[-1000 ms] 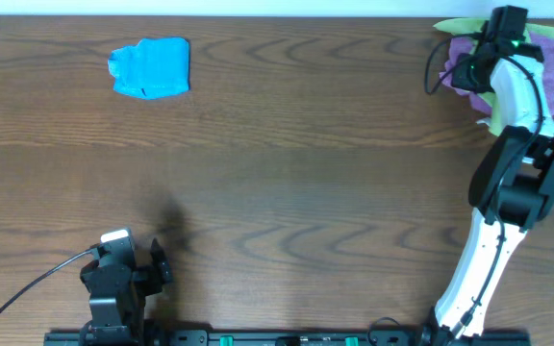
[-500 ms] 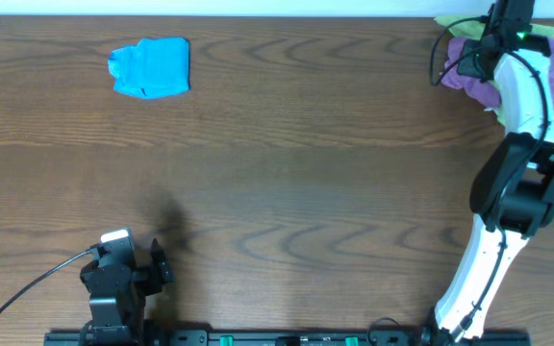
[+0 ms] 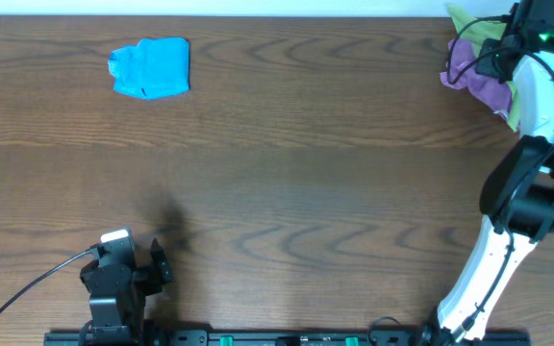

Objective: Fold the cloth

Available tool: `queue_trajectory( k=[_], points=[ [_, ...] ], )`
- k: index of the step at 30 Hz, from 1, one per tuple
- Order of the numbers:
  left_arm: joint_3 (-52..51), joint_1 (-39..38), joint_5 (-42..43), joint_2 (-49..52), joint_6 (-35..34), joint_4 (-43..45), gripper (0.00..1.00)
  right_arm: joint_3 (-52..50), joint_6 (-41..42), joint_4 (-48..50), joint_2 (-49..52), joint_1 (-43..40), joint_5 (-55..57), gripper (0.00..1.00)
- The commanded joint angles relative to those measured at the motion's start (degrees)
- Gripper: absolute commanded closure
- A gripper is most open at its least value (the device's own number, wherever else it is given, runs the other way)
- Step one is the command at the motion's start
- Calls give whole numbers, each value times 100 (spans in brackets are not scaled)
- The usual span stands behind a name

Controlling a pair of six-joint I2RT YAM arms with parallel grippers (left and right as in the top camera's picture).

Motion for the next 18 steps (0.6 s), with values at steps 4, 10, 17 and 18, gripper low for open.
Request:
queue_trajectory(
  k=[4, 10, 17, 18],
  points=[
    [-205, 13, 22, -35, 42, -223, 5, 236, 9, 74, -219, -9, -396, 98],
    [-205, 13, 22, -35, 42, -225, 5, 870, 9, 28, -219, 28, -560, 99],
    [-205, 13, 22, -35, 42, -223, 5, 1353, 9, -103, -219, 39, -688, 98],
    [-205, 13, 22, -35, 42, -223, 5, 1373, 9, -103, -219, 39, -688, 99]
  ],
)
